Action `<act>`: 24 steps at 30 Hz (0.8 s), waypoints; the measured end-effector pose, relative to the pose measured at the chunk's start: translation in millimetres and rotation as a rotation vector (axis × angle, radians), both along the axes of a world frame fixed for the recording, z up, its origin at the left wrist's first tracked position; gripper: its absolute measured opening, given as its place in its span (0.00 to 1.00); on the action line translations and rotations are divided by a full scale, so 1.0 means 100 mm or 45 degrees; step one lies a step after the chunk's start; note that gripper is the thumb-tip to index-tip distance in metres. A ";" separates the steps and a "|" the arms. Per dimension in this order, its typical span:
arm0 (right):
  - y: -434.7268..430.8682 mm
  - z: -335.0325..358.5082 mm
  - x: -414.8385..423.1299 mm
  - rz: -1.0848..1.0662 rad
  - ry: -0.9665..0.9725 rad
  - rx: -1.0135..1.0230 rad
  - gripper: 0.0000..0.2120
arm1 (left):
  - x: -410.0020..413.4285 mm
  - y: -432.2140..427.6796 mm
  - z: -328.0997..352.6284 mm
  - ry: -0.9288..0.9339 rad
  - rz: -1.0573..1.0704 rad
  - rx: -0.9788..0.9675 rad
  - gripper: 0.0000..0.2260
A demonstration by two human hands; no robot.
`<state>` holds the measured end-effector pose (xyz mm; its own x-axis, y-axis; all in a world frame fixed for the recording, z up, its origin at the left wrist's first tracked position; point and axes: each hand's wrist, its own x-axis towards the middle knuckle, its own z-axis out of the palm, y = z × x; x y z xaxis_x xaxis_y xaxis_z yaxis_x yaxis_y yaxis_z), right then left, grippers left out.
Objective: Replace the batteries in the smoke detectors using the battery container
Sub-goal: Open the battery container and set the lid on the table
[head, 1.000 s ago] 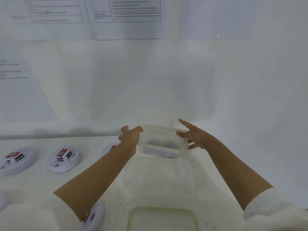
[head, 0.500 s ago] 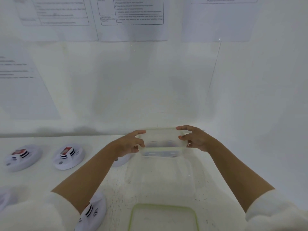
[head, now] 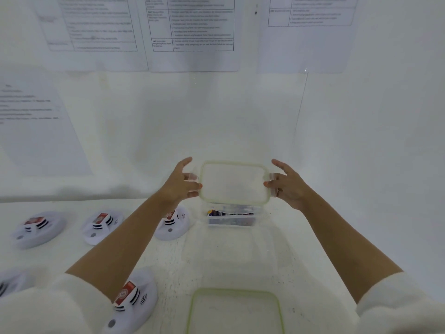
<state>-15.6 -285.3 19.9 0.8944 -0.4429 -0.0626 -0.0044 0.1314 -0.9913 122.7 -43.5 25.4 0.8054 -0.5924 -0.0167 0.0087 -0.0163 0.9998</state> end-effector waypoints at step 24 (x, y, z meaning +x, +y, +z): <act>0.78 -0.10 -1.63 0.421 -0.076 -0.498 0.19 | -1.37 1.09 -0.09 -0.936 -0.307 0.280 0.20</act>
